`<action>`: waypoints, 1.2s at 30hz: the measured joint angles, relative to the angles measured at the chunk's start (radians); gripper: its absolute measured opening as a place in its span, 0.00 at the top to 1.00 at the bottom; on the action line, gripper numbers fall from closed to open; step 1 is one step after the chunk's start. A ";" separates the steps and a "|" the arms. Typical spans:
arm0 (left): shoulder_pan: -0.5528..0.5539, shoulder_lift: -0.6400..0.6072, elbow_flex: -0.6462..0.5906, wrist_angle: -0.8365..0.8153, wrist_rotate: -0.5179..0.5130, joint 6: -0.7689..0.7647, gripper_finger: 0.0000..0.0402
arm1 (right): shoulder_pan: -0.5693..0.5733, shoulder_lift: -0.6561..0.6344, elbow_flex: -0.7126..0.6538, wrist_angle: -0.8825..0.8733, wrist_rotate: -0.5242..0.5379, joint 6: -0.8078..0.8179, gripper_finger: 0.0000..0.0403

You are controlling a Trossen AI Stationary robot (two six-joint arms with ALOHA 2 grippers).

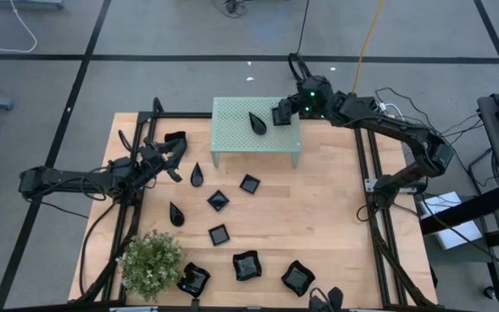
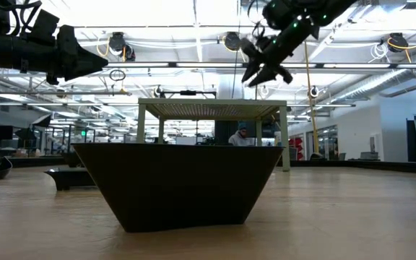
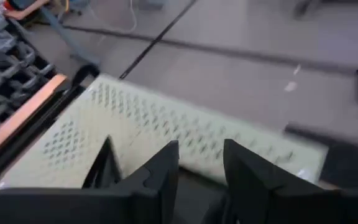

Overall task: Pick & Place Mini shaped plates
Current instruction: Stack the black drop-shaped plate on the shelf

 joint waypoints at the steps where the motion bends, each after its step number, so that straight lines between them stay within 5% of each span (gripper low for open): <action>1: 0.000 0.000 0.000 0.000 0.000 0.000 0.57 | 0.000 -0.013 0.000 -0.008 0.023 -0.030 0.71; 16: 0.000 0.000 0.000 0.003 0.000 0.006 0.57 | 0.106 -0.175 -0.001 -0.013 0.027 -0.139 0.72; 36: 0.000 0.000 0.000 0.013 0.028 -0.093 0.57 | 0.319 -0.189 0.000 0.203 -0.030 -0.215 0.72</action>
